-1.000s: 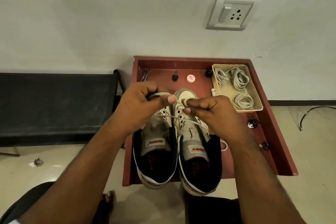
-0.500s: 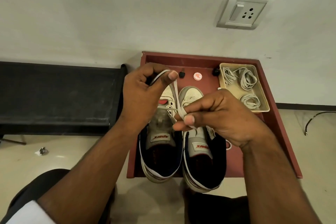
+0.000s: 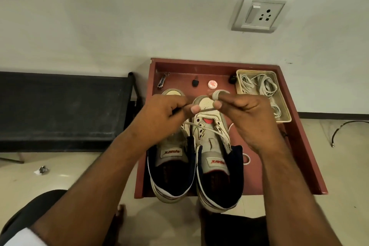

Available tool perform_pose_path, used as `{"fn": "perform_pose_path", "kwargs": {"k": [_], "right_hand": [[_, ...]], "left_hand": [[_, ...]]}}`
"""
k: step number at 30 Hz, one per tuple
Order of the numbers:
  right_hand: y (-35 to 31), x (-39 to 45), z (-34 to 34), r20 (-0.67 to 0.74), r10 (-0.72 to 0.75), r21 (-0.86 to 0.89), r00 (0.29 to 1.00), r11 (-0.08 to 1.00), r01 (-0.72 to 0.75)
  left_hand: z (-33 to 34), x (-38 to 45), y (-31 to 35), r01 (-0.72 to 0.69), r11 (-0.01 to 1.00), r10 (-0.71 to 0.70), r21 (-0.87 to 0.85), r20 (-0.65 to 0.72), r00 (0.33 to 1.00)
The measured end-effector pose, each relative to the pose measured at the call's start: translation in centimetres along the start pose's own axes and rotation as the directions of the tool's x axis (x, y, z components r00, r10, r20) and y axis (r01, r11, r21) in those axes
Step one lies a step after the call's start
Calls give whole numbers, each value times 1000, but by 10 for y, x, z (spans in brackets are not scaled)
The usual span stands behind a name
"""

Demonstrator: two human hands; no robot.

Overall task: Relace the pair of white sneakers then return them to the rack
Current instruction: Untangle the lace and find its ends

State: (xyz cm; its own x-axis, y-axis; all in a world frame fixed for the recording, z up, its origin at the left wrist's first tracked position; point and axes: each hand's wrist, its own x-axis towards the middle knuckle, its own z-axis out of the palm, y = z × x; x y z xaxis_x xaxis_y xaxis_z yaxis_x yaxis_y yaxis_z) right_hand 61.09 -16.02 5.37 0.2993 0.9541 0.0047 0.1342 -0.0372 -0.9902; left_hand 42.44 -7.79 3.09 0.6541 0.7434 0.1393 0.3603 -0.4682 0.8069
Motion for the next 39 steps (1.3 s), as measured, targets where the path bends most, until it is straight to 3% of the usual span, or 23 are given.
{"fn": "perform_pose_path", "kwargs": {"k": [2, 4, 7, 9, 12, 15, 18, 21, 24, 25, 27, 28, 30, 32, 35, 37, 39], "right_hand": [[3, 0, 0, 112, 56, -283, 992, 959, -22], [1, 0, 2, 185, 103, -454, 977, 891, -8], [-10, 0, 10, 268, 168, -563, 949, 826, 13], [-22, -4, 12, 370, 231, -423, 900, 904, -58], [-35, -14, 15, 498, 157, 103, 853, 966, -238], [-34, -13, 18, 391, -66, 591, 918, 783, -195], [-32, -6, 22, 146, -90, 798, 985, 600, -64], [-26, -1, 18, 6, -36, 804, 999, 595, 17], [-14, 1, 8, -10, 19, 722, 1000, 692, -6], [-10, 1, 5, -11, 42, 622, 999, 783, -26], [-5, 0, 2, 40, 74, 252, 997, 964, -81], [-4, -2, 2, 110, 100, 77, 989, 991, -109], [-6, -5, 4, 267, 171, -91, 949, 984, -152], [-12, -7, 5, 351, 222, -79, 910, 975, -207], [-21, -9, 2, 460, 275, 84, 844, 933, -349], [-24, -13, 3, 540, 237, 247, 807, 873, -422], [-24, -14, 7, 601, 91, 448, 794, 784, -429]], "left_hand": [[-11, 0, 0, 38, 997, -35, -72, 47, 998], [-19, 0, 0, 34, 976, -23, -217, 51, 998], [-18, 0, 2, -53, 944, 16, -327, -115, 993], [-12, 0, 5, -101, 938, 27, -332, -220, 975], [-6, 0, 9, -118, 913, 32, -390, -220, 975], [0, -2, 9, -107, 920, 47, -377, -166, 985], [9, -6, 11, -102, 956, 91, -274, -54, 994], [14, -8, 9, -136, 971, 148, -198, 46, 988], [12, -5, 6, -155, 963, 170, -220, 50, 984], [9, -5, 7, -175, 960, 185, -217, 25, 983], [4, -3, 8, -228, 956, 218, -183, -70, 973], [2, -3, 7, -240, 956, 223, -170, -115, 968], [-2, -3, 7, -214, 958, 180, -193, -177, 968], [-5, -3, 10, -168, 952, 113, -258, -215, 970], [-7, -2, 14, -165, 904, 66, -394, -253, 965], [-4, 0, 13, -133, 848, 5, -513, -242, 970], [1, 0, 9, -95, 830, -9, -550, -184, 983]]}}
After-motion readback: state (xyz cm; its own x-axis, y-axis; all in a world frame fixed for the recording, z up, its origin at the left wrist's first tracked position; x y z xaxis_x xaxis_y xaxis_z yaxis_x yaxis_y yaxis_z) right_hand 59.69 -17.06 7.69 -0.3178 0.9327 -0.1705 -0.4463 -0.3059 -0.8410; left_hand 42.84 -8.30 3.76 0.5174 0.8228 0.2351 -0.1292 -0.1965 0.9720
